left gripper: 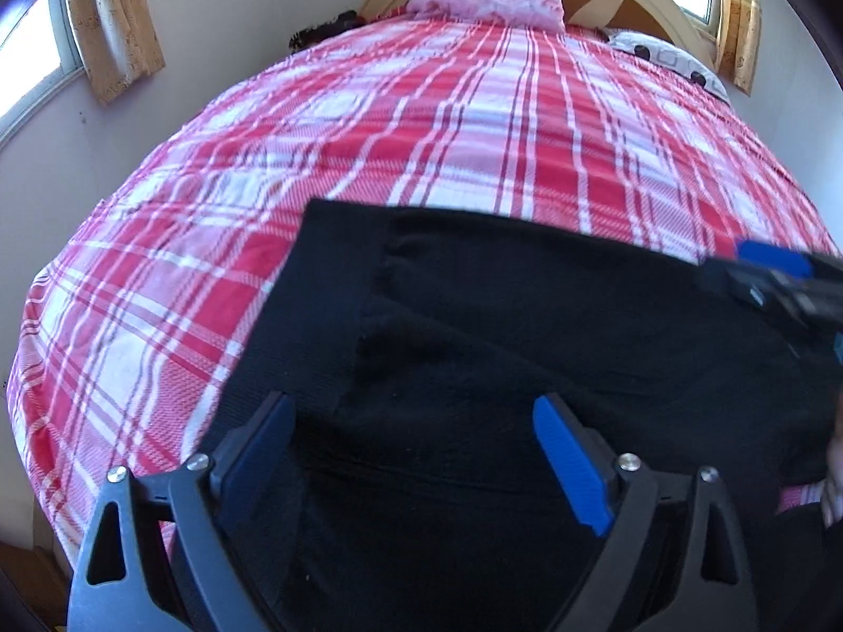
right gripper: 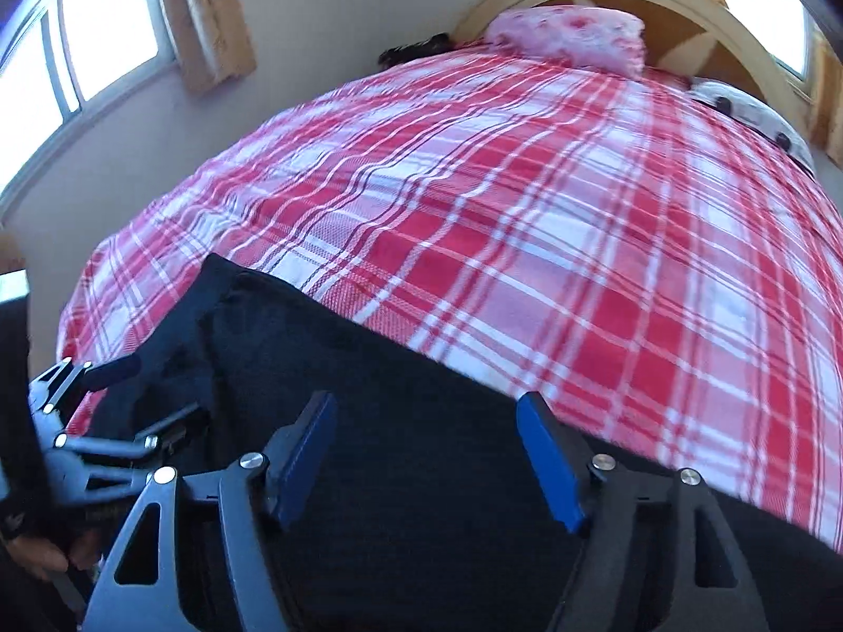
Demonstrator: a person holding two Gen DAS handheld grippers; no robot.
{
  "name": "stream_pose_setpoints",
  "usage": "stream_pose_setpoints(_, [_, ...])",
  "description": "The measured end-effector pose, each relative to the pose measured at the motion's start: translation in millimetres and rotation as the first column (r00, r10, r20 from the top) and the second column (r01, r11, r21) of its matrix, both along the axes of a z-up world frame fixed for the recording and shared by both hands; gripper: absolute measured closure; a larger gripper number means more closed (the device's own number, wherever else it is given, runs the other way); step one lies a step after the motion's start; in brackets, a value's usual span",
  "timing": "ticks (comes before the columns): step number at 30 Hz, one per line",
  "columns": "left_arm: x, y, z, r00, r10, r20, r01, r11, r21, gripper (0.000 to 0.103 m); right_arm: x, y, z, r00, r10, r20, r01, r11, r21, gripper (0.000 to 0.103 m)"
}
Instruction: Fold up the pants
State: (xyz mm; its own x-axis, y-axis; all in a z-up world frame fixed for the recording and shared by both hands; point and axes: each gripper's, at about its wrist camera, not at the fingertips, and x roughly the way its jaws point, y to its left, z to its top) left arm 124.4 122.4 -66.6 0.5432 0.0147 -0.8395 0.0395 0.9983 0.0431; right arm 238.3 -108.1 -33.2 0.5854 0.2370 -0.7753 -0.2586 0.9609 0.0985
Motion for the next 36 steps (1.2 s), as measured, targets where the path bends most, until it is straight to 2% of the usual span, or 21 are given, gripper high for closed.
stream_pose_setpoints(4, [1, 1, -2, 1.000, -0.013, 0.024, 0.012, 1.000, 0.022, 0.000, 38, 27, -22, 0.997, 0.070, -0.046, -0.070, 0.998, -0.008, 0.031])
stream_pose_setpoints(7, [3, 6, -5, 1.000, -0.015, 0.027, 0.015, 1.000, -0.002, 0.000, 53, 42, -39, 0.992, 0.098, -0.076, -0.102, 0.993, -0.060, 0.031])
stream_pose_setpoints(9, [2, 6, -4, 0.999, -0.022, 0.040, 0.022, 1.000, 0.000, 0.000, 55, 46, -43, 0.992, 0.110, -0.058, -0.114, 0.991, -0.070, 0.031])
stream_pose_setpoints(10, [2, 7, -4, 0.999, -0.023, 0.042, 0.023, 1.000, 0.000, 0.000, 54, 45, -43, 0.992, 0.118, -0.055, -0.121, 0.991, -0.063, 0.036])
stream_pose_setpoints(11, [2, 7, -3, 0.999, -0.024, 0.041, 0.024, 1.000, -0.001, 0.000, 54, 46, -43, 0.991, 0.127, -0.051, -0.130, 0.990, -0.059, 0.047])
stream_pose_setpoints(12, [2, 8, -2, 0.999, -0.024, 0.038, 0.024, 1.000, -0.004, 0.000, 52, 46, -43, 0.989, 0.141, -0.045, -0.143, 0.989, -0.047, 0.053])
stream_pose_setpoints(14, [0, 13, 2, 0.999, -0.019, 0.034, 0.019, 1.000, -0.009, 0.000, 50, 46, -41, 0.984, 0.167, -0.055, -0.168, 0.986, -0.020, 0.085])
stream_pose_setpoints(15, [-1, 17, 4, 0.999, -0.016, 0.036, 0.016, 1.000, -0.014, 0.000, 50, 48, -40, 0.983, 0.175, -0.062, -0.175, 0.984, -0.009, 0.094])
stream_pose_setpoints(16, [-3, 21, 7, 0.999, -0.010, 0.042, 0.011, 1.000, -0.019, 0.000, 49, 49, -39, 0.981, 0.183, -0.072, -0.183, 0.983, 0.006, 0.097])
stream_pose_setpoints(18, [-11, 35, 16, 0.998, 0.011, 0.062, -0.009, 0.999, -0.036, 0.000, 41, 53, -32, 0.981, 0.185, -0.054, -0.186, 0.983, -0.009, 0.098])
stream_pose_setpoints(21, [-25, 53, 27, 0.995, 0.025, 0.092, -0.018, 0.997, -0.073, 0.000, 22, 57, -12, 0.982, 0.188, 0.001, -0.188, 0.982, 0.016, 0.098])
stream_pose_setpoints(28, [-59, 79, 41, 0.990, 0.028, 0.137, -0.016, 0.996, -0.093, 0.000, -66, 77, 43, 0.959, 0.238, 0.157, -0.245, 0.969, 0.031, 0.098])
stream_pose_setpoints(32, [-78, 90, 41, 0.990, 0.024, 0.137, -0.010, 0.995, -0.104, 0.000, -118, 92, 46, 0.944, 0.277, 0.181, -0.289, 0.956, 0.044, 0.101])
stream_pose_setpoints(36, [-99, 102, 37, 0.989, 0.041, 0.141, -0.033, 0.998, -0.055, 0.000, -173, 118, 31, 0.920, 0.332, 0.206, -0.347, 0.937, 0.037, 0.103])
